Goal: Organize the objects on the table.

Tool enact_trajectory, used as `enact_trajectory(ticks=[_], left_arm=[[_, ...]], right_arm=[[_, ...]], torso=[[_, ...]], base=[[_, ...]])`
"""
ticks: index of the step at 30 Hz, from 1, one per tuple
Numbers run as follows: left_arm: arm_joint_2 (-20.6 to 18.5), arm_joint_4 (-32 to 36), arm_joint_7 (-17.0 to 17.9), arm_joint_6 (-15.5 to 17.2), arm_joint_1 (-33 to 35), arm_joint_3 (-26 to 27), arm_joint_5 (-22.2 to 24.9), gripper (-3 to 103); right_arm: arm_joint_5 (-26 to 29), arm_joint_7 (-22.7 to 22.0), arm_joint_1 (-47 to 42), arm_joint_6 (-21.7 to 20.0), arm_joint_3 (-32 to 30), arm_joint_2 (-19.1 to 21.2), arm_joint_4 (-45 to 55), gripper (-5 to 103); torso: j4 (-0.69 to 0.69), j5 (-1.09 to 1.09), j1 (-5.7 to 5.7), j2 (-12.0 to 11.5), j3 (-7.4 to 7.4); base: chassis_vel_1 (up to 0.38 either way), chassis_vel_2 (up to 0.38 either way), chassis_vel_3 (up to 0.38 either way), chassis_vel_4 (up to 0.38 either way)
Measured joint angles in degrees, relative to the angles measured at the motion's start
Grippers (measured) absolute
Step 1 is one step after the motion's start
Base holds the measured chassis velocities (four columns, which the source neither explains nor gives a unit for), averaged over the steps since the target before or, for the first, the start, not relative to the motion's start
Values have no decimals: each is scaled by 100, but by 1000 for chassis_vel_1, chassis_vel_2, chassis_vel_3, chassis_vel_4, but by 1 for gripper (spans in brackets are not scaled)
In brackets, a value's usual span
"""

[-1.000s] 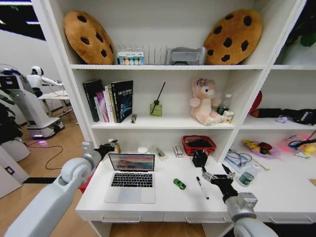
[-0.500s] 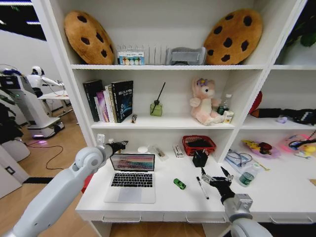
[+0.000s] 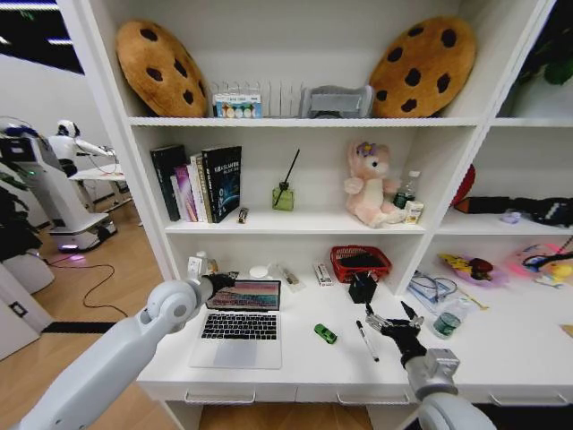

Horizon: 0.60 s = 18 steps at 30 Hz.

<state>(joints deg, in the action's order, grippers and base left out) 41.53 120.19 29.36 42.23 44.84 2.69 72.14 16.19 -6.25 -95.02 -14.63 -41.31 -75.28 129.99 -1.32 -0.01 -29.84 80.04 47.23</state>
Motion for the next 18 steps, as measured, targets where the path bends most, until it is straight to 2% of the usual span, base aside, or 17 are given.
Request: enact_trajectory(ticks=[2, 4, 7, 8, 10, 13, 16, 17, 18], left_arm=[[-250, 429, 104, -2, 558, 244, -1, 0], [-250, 429, 104, -2, 558, 244, -1, 0], [-482, 1018, 126, -3, 1644, 750, -178, 0], [-482, 1018, 126, -3, 1644, 750, -178, 0], [-521, 1181, 167, -3, 2241, 840, -421, 0], [-410, 1178, 248, -3, 2525, 797, -611, 0], [-291, 1138, 268, -3, 2480, 824, -627, 0], [-132, 1071, 146, -17, 2344, 1031, -697, -3], [6, 973, -29, -161, 2193, 1283, -822, 2]], right_arm=[[-8, -22, 23, -3, 76, -10, 1, 100], [-8, -22, 23, -3, 76, -10, 1, 100], [-128, -27, -30, 6, 204, -58, 6, 100], [-128, -27, -30, 6, 204, -58, 6, 100], [-188, -28, -80, 16, 306, -102, 16, 100], [-240, -33, -86, 19, 393, -131, 37, 100], [-243, -52, -88, 19, 412, -137, 61, 100], [-240, -69, -111, 19, 411, -138, 90, 100], [-237, -77, -150, 19, 391, -138, 117, 100]], torso=[[0, 0, 0, 0, 0], [0, 0, 0, 0, 0], [2, 0, 0, 0, 0], [2, 0, 0, 0, 0], [1, 0, 1, 0, 0], [2, -1, 1, 0, 0], [2, -2, 1, 0, 0], [1, -1, 1, 0, 0], [-2, 0, 1, 0, -1]], base=[[0, 0, 0, 0], [0, 0, 0, 0], [0, 0, 0, 0], [0, 0, 0, 0], [0, 0, 0, 0], [0, 0, 0, 0], [0, 0, 0, 0], [0, 0, 0, 0], [0, 0, 0, 0]])
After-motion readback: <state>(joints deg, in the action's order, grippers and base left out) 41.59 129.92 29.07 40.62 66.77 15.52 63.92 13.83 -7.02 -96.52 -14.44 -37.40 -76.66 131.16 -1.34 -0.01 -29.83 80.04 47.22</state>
